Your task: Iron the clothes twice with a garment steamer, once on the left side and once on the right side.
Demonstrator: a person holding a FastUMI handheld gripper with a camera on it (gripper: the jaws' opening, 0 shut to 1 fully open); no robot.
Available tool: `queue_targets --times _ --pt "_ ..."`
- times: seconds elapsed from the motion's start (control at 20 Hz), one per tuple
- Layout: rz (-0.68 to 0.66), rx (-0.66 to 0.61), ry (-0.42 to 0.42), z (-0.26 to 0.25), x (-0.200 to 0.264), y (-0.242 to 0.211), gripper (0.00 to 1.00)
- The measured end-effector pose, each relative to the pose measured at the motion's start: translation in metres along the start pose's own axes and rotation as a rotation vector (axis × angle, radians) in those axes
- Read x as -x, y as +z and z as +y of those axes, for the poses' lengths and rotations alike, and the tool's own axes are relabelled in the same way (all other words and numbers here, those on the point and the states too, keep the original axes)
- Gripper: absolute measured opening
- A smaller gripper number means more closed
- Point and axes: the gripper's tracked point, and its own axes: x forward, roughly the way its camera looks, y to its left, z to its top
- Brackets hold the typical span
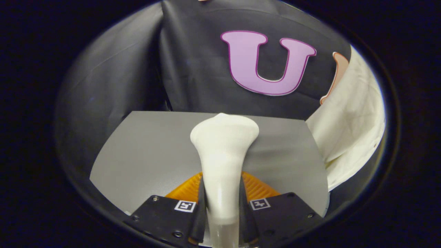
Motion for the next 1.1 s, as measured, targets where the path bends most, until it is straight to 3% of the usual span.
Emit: queue_targets --times 0.3,0.4,0.55,0.65,0.9,1.1 --pt "-0.194 -0.004 0.092 0.009 0.014 0.021 0.42" --pt "-0.249 -0.048 0.052 0.0 0.026 0.025 0.42" --pt "-0.351 -0.2 0.124 -0.011 0.053 0.037 0.41" --pt "-0.421 -0.23 0.174 -0.024 0.071 0.044 0.41" --pt "-0.537 -0.24 0.224 -0.035 0.121 0.047 0.41" --pt "-0.585 -0.17 0.243 -0.029 0.156 0.031 0.41"
